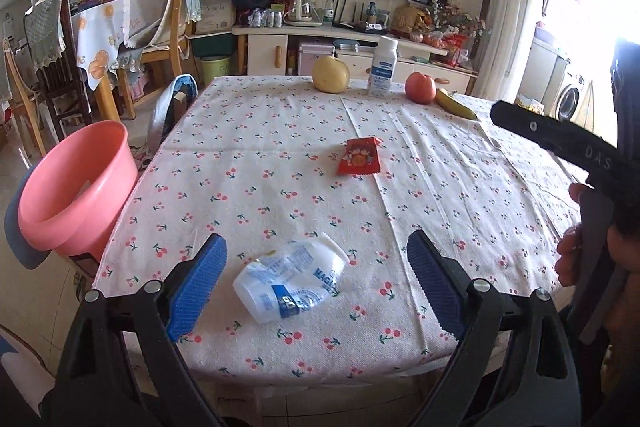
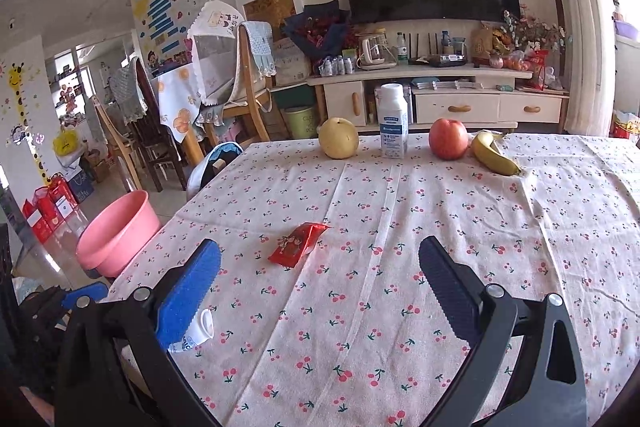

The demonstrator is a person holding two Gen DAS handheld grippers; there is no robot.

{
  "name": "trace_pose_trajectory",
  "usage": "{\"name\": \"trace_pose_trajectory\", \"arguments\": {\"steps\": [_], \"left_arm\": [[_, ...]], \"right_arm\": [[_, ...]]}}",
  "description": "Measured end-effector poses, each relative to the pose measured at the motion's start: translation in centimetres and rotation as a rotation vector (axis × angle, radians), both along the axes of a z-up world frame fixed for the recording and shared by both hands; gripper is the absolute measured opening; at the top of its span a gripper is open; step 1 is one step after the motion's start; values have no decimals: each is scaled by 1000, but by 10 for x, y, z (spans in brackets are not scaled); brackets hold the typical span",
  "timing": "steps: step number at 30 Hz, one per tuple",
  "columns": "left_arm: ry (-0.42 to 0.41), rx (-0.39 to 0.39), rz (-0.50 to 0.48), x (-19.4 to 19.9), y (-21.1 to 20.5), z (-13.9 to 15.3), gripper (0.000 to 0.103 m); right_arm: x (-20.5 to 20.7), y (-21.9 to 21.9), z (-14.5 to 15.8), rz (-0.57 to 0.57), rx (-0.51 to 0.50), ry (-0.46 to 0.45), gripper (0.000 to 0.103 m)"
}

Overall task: Collect trash
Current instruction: 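Bring both empty tools back over the white bag and red packet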

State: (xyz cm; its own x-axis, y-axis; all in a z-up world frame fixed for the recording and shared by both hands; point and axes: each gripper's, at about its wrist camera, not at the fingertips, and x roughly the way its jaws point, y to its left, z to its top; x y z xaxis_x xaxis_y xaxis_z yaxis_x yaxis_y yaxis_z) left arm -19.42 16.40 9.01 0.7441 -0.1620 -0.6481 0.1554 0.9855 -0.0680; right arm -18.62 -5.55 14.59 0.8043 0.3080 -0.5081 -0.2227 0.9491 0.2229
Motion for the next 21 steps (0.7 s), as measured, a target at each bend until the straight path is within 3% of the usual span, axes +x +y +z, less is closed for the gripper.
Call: {"name": "trace_pose_trajectory", "arguments": {"steps": [10,21], "left_arm": [[-35,-10,-48,-21,-17,-5,92],[25,-76,-25,9,-1,-28,92]], "right_arm": [[13,-14,-13,-51,-19,72,98],[68,-54,-37,-116,139,243,98]]}}
